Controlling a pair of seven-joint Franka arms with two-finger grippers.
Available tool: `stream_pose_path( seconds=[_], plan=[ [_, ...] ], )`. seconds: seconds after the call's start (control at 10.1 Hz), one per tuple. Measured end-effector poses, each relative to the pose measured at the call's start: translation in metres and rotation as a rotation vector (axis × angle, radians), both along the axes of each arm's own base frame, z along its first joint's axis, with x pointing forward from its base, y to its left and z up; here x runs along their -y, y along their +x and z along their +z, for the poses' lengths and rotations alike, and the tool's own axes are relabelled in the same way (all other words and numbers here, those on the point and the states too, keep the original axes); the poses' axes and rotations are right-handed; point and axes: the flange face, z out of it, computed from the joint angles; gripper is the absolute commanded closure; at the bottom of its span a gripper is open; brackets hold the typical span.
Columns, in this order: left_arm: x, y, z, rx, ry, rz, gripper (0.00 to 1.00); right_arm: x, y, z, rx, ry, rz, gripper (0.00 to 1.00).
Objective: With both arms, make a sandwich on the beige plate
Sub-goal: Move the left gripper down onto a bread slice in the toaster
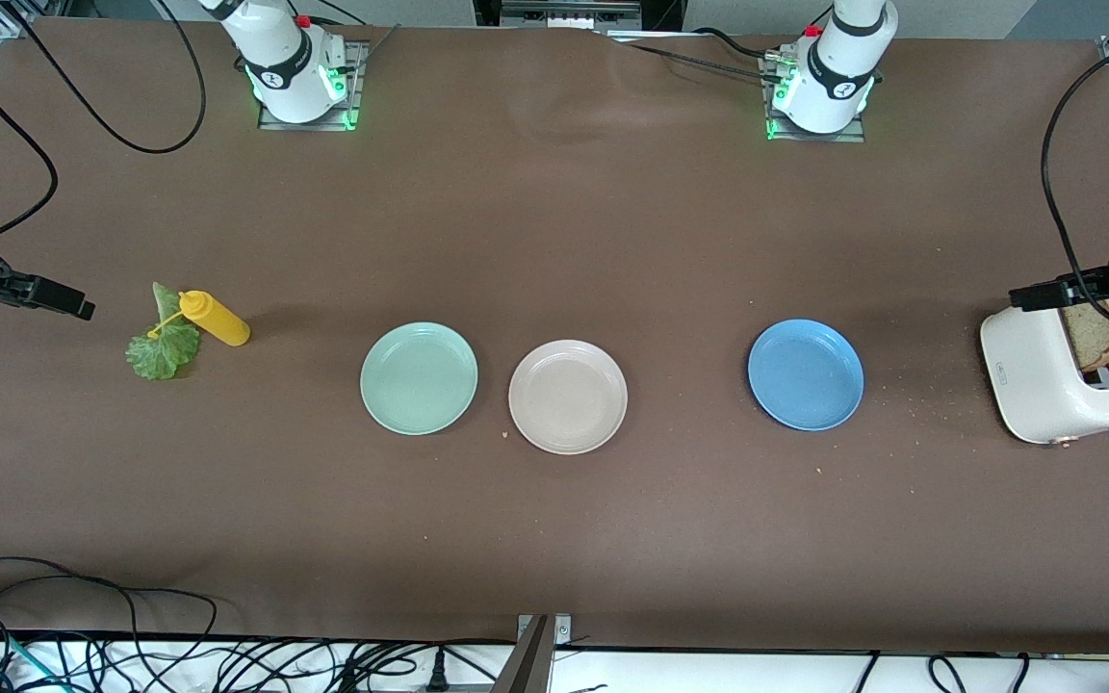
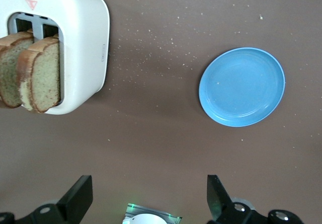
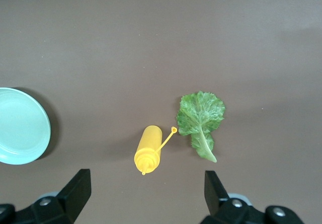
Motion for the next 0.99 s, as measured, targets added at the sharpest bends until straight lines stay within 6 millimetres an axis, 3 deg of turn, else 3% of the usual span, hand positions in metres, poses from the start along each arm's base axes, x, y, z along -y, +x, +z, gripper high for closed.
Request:
stream_pose_path(
  seconds=[0.2, 0.4, 0.6, 0.99],
  plan=[
    [-0.015, -0.003, 0.000, -0.012, 0.051, -0.030, 0.00, 0.000, 0.000, 0.000, 0.001, 0.000, 0.001, 0.00],
    [-0.048, -0.008, -0.007, -0.029, 0.043, -0.043, 0.00, 0.000, 0.000, 0.000, 0.001, 0.000, 0.000, 0.00],
    [-0.075, -0.007, -0.026, -0.046, 0.022, -0.077, 0.00, 0.000, 0.000, 0.000, 0.003, 0.000, 0.000, 0.00],
    [-0.107, -0.001, -0.063, -0.021, 0.024, -0.090, 0.00, 0.000, 0.000, 0.000, 0.004, -0.001, 0.000, 0.00]
  ],
)
